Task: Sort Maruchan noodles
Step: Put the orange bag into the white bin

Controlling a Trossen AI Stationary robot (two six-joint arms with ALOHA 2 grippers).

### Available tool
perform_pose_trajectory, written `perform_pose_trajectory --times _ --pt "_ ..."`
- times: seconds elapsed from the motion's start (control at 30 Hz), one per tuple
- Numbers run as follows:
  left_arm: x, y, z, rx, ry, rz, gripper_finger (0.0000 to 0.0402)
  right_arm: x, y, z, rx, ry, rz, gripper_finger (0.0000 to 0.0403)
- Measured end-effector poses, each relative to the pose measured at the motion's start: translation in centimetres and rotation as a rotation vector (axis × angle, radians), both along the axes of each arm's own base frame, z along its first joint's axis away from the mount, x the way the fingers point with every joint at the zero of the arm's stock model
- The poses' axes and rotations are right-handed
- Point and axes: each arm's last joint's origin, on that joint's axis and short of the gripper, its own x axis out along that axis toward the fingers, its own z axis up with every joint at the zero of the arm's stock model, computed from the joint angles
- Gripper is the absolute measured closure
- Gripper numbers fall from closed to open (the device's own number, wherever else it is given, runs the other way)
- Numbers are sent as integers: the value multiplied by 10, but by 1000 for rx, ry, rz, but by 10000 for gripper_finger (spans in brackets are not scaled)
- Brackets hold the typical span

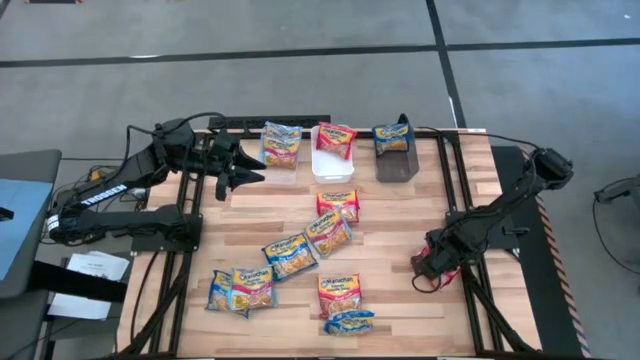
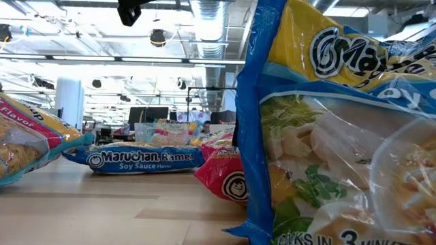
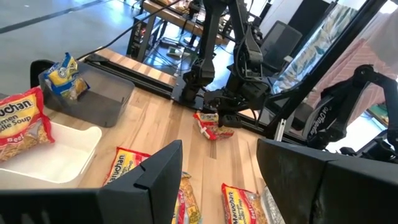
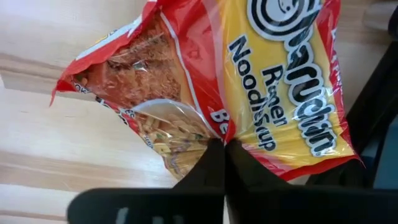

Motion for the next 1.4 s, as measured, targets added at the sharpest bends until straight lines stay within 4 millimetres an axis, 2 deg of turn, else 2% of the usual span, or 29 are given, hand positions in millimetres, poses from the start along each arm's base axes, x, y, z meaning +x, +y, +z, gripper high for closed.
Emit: perform_pose_trajectory --times 0.2,0.6,0.93,1.17,1.4 --pt "0 0 0 10 0 -1 207 3 0 3 9 -11 21 398" --pt "0 0 -1 -4 9 3 207 18 11 39 -86 -152 70 400" --pt "0 2 -1 0 11 53 207 36 7 65 -220 -319 144 400" --pt "0 3 -1 -45 10 104 207 57 -12 91 -346 -420 214 402" --pt "0 6 0 -51 3 199 207 81 -52 120 -498 -460 304 402"
